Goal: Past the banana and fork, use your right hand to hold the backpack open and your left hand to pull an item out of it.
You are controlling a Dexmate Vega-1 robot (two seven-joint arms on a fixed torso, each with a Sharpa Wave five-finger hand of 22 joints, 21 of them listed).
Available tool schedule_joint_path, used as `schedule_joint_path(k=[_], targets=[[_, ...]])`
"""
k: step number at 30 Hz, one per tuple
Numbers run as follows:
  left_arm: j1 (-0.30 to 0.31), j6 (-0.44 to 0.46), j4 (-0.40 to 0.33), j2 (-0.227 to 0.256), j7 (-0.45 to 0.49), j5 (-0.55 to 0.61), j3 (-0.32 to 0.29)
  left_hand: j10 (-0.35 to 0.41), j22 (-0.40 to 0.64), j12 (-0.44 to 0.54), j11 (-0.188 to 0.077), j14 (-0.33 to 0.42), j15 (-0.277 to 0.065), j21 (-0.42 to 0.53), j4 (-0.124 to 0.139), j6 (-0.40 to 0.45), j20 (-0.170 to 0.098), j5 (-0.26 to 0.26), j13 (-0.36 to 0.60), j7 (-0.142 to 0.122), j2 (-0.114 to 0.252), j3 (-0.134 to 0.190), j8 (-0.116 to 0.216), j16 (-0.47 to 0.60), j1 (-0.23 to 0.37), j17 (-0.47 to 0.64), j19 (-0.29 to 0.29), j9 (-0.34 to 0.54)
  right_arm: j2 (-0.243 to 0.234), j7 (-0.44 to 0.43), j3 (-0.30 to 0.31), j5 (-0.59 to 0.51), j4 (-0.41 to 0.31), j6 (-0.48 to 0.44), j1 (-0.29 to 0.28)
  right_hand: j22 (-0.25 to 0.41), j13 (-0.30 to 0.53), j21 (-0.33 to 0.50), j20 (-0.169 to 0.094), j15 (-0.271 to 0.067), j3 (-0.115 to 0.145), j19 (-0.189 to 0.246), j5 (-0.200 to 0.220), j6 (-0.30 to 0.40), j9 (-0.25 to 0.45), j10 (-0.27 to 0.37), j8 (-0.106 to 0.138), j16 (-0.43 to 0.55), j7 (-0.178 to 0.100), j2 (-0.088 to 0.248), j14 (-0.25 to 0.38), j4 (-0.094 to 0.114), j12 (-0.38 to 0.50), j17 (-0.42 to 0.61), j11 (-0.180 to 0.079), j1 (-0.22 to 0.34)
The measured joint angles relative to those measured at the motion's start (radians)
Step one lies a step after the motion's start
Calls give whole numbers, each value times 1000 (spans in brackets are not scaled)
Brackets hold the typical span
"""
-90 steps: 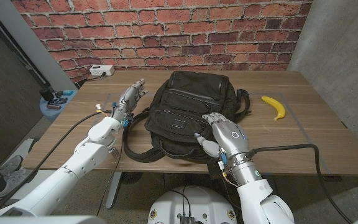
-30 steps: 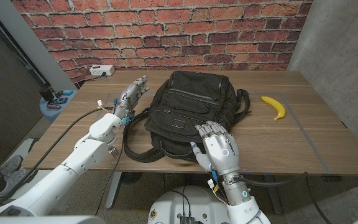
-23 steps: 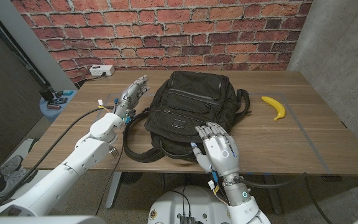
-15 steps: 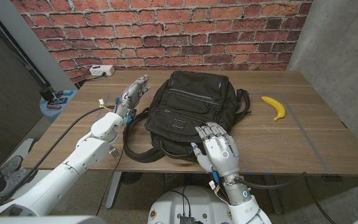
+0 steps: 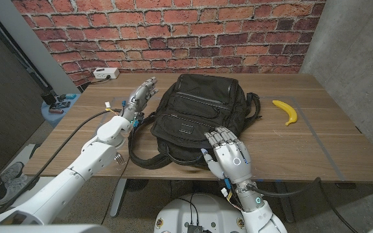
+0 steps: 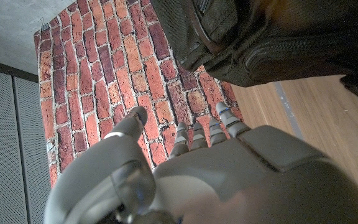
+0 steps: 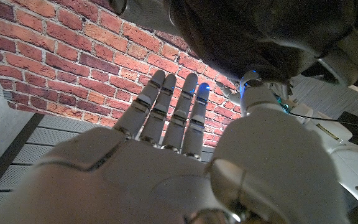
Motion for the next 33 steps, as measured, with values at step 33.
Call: schedule_joint_path(k=[33], targets=[[3,12,-5,-53,59,31,32,0,0,0,0,0,0,-11,-4,0,0,0,0,0,7,-4,0,0,15,0,11,0,-92,-84,47,157,13,102,23,0,-3,0,-9,-7,17,17,4,68,0,59,12,0,-14,0,53,8,21,10,-17,0]])
